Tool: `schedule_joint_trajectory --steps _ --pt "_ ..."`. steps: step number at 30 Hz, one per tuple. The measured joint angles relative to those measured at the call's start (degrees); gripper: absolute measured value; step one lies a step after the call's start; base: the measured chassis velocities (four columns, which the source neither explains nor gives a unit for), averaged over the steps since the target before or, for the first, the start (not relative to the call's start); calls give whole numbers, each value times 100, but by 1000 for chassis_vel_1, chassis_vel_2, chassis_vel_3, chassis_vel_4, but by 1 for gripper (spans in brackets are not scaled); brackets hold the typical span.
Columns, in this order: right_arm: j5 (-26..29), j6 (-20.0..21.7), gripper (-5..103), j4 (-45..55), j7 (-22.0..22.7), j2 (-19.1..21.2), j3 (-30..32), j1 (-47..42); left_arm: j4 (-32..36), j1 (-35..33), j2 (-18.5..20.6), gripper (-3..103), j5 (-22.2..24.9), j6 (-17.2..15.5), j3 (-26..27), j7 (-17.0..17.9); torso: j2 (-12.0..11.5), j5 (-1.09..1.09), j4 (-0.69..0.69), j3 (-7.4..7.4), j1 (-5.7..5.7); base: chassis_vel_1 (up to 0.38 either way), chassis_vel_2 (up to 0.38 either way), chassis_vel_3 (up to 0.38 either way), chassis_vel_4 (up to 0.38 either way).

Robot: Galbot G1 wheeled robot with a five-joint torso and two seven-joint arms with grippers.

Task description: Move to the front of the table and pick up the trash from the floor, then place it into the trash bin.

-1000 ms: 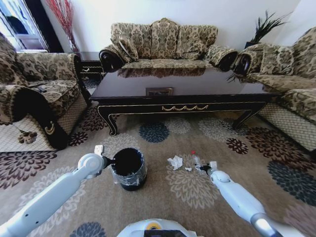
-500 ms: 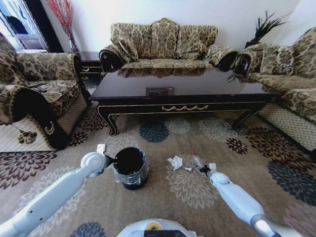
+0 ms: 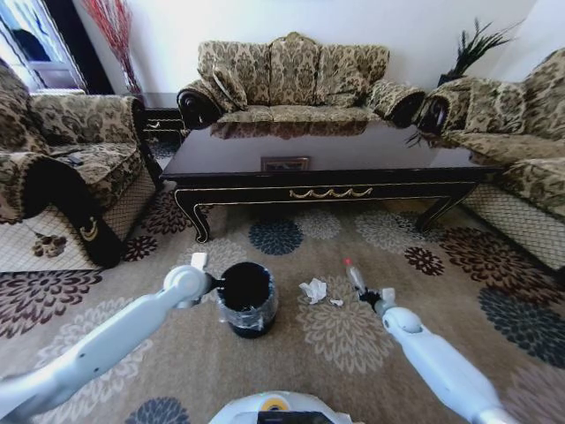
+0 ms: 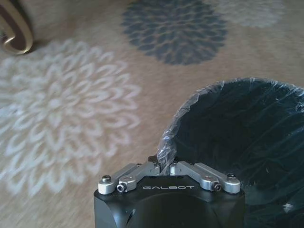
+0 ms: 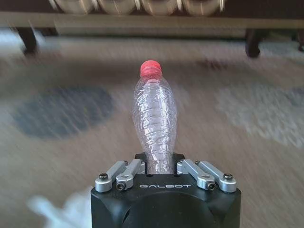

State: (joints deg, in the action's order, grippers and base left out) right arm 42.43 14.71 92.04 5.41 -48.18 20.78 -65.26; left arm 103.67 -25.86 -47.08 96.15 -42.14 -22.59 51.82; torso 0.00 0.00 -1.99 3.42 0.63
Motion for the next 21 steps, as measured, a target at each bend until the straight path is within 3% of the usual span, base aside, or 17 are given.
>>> schedule_joint_trajectory --steps 1,3,5,10,15,21 --pt "179 71 24 547 105 49 174 -246 -102 196 -132 4 13 0 -182 7 0 0 0 -1 0 0 0 0 0" --pt "235 88 24 722 143 63 226 -324 -144 260 -182 4 15 0 -240 10 0 0 -1 0 0 0 0 0 0" --pt "554 222 24 1747 399 103 461 -795 -436 606 -556 4 19 0 -534 26 0 1 1 0 0 0 0 0 0" --pt "775 384 24 2962 686 -7 519 -1284 -745 939 -1059 4 83 0 -805 94 0 0 1 0 0 0 0 0 0" --pt "871 557 24 3672 909 -166 350 -1566 -896 1177 -1444 4 175 0 -1069 243 0 2 1 0 0 0 0 0 0" --pt "863 590 24 3808 940 -202 281 -1721 -879 1309 -1674 4 227 0 -1314 302 0 1 1 -1 0 0 0 0 0"
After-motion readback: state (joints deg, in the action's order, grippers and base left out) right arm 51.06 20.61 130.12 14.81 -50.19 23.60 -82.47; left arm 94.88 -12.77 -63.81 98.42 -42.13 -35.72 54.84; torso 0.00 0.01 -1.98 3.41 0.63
